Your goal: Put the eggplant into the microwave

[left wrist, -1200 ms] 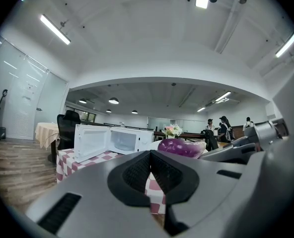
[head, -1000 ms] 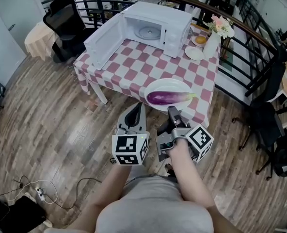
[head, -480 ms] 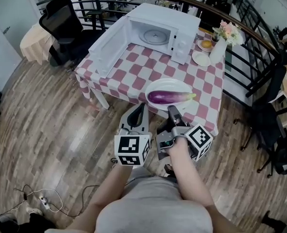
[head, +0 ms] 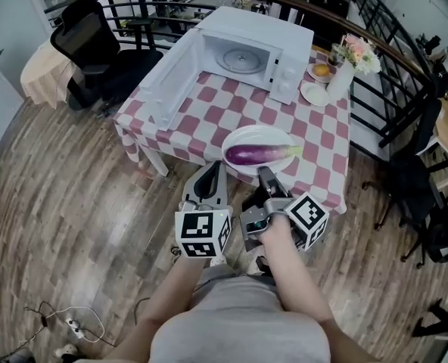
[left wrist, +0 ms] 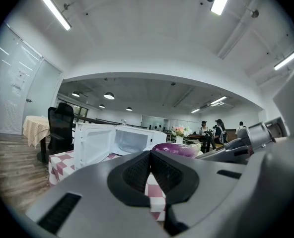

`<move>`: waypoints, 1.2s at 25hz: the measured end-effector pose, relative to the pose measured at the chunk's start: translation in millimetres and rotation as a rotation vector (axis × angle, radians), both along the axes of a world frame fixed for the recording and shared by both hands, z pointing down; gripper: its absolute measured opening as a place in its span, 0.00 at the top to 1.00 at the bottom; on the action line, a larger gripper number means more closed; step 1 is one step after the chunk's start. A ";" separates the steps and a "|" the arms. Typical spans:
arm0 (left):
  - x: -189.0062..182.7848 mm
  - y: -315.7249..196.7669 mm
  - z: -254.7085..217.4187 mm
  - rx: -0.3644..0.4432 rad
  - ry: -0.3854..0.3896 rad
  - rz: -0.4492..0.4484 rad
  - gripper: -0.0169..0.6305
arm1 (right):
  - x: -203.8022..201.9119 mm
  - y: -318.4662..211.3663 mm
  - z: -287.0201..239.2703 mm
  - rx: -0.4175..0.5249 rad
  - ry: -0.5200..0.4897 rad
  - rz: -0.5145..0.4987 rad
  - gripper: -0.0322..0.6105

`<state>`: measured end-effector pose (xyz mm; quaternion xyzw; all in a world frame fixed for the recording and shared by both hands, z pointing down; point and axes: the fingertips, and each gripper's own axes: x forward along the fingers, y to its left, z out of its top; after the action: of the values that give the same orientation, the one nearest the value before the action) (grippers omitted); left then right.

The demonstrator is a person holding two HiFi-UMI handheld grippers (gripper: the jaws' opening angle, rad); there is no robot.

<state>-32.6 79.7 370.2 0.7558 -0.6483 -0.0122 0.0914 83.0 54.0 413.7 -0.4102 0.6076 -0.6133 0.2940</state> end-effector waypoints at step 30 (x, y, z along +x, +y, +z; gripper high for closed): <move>-41.5 -66.9 26.4 -0.028 0.007 0.003 0.97 | -36.4 -71.5 13.0 -0.021 -0.027 0.036 0.89</move>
<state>-74.1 12.8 396.5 0.7553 -0.6471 -0.0055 0.1040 46.5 -17.5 426.8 -0.4155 0.5897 -0.6197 0.3090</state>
